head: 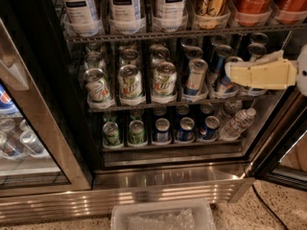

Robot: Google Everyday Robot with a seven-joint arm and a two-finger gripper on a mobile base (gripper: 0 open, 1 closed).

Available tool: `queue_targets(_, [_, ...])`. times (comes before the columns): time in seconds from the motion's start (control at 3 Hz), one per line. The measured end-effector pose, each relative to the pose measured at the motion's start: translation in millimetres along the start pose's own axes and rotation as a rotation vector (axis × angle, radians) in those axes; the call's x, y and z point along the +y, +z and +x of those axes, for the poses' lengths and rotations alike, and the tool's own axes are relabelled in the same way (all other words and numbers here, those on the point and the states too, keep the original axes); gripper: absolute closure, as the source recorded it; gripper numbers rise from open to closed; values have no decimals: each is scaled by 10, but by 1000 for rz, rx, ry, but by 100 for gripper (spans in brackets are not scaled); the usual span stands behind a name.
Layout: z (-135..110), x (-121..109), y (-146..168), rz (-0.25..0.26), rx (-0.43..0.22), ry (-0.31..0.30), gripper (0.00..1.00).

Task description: Pick coke can from top shelf of fridge

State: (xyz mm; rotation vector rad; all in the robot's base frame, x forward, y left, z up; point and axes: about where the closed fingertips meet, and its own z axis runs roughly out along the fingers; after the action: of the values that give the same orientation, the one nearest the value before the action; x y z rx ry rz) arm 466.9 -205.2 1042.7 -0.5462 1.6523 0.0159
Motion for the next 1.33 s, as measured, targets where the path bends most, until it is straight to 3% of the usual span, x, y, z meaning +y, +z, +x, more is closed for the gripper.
queue_targets(0.33, [-132, 50, 79, -7, -48, 1, 0])
queue_targets(1.0, [-600, 25, 335, 30, -205, -1, 35])
queue_targets(1.33, [-631, -69, 404, 72, -234, 1, 40])
